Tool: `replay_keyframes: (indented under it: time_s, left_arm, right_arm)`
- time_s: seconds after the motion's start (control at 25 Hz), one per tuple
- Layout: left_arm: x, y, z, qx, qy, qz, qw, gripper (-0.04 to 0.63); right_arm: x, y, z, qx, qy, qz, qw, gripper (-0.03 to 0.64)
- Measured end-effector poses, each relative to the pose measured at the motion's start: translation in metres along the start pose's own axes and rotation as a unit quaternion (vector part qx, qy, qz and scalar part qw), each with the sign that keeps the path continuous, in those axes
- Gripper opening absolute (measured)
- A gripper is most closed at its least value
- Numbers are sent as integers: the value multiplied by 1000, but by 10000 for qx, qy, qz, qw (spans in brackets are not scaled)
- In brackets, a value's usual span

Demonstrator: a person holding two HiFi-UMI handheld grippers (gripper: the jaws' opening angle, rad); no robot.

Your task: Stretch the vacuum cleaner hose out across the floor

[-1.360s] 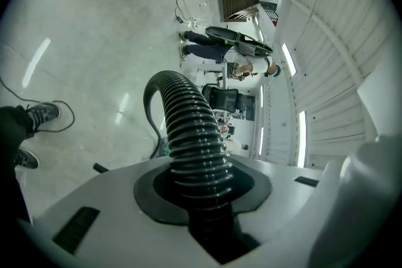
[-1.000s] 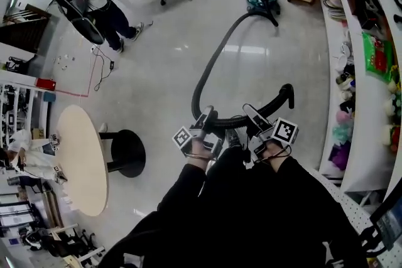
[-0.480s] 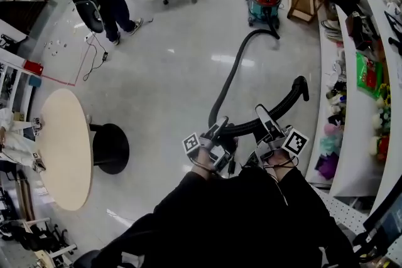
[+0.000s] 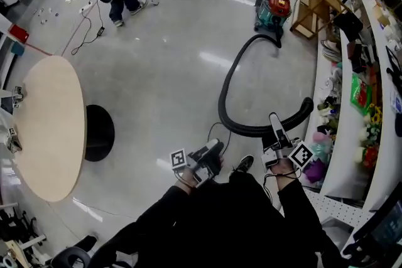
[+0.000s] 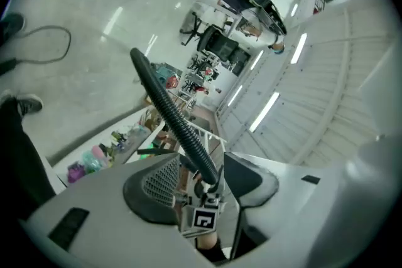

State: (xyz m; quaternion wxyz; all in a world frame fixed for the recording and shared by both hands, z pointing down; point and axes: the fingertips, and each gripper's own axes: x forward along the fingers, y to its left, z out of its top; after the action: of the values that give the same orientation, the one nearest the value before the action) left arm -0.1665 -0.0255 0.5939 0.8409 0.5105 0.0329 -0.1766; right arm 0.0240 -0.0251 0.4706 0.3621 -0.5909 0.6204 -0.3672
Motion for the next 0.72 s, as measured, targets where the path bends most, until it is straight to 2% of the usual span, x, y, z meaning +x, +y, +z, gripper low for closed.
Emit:
replay_keyframes:
  time_s: [0.04, 0.08, 0.12, 0.16, 0.2, 0.24, 0.28, 0.32, 0.36, 0.4, 0.44, 0.48, 0.52, 0.56, 0.6, 0.64, 0.68, 0.72]
  left_arm:
    - [-14, -5, 0, 353, 133, 187, 9991, 235]
    - [-25, -11, 0, 875, 307, 445, 9947, 235]
    - [-32, -17, 1, 1587, 545, 764, 9829, 235]
    - [-35, -24, 0, 2486, 859, 1125, 9582, 235]
    - [-32, -31, -3, 3508, 1235, 1482, 9164, 235]
    - [-25, -41, -10, 4550, 1633, 1769, 8573, 236]
    - [-13, -52, -23, 5537, 2014, 1940, 7843, 240]
    - [1, -63, -40, 6417, 2364, 1978, 7023, 255]
    - [17, -70, -61, 7145, 2684, 1902, 6175, 272]
    - [33, -72, -85, 7701, 2972, 1764, 5363, 305]
    - [47, -68, -111, 8105, 3200, 1621, 4631, 337]
    - [60, -60, -136, 8406, 3324, 1503, 4004, 363]
    - [74, -51, -159, 8650, 3325, 1409, 3485, 382]
    - [87, -42, -180, 8851, 3236, 1323, 3072, 390]
    - [99, -34, -199, 9002, 3112, 1244, 2781, 394]
    - [108, -26, -217, 9093, 2994, 1181, 2638, 393]
    - [116, -19, -234, 9130, 2901, 1147, 2630, 389]
    - [120, -13, -249, 9132, 2825, 1143, 2705, 336]
  right_arm:
    - [2, 10, -2, -259, 118, -15, 9996, 144]
    - [1, 20, -5, -525, 259, -16, 9983, 144]
    - [-2, 28, -8, -776, 395, -25, 9962, 143]
    - [-9, 34, -9, -1004, 516, -41, 9936, 143]
    - [-17, 40, -9, -1220, 627, -46, 9905, 141]
    - [-27, 49, -8, -1444, 739, -17, 9868, 141]
    - [-36, 59, -7, -1676, 849, 53, 9822, 140]
    - [-44, 72, -6, -1885, 944, 149, 9774, 140]
    - [-51, 85, -5, -2042, 1021, 250, 9733, 140]
    - [-58, 98, -3, -2129, 1084, 352, 9704, 140]
    - [-66, 112, -3, -2157, 1149, 466, 9686, 140]
    - [-74, 126, -3, -2158, 1234, 597, 9668, 140]
    - [-84, 139, -4, -2164, 1343, 729, 9643, 140]
    - [-94, 152, -4, -2206, 1470, 837, 9606, 140]
    - [-104, 161, -3, -2297, 1605, 906, 9557, 140]
    - [-115, 169, -1, -2423, 1734, 948, 9499, 140]
    - [-125, 175, 2, -2571, 1844, 980, 9436, 140]
    - [-136, 181, 6, -2738, 1924, 1013, 9369, 140]
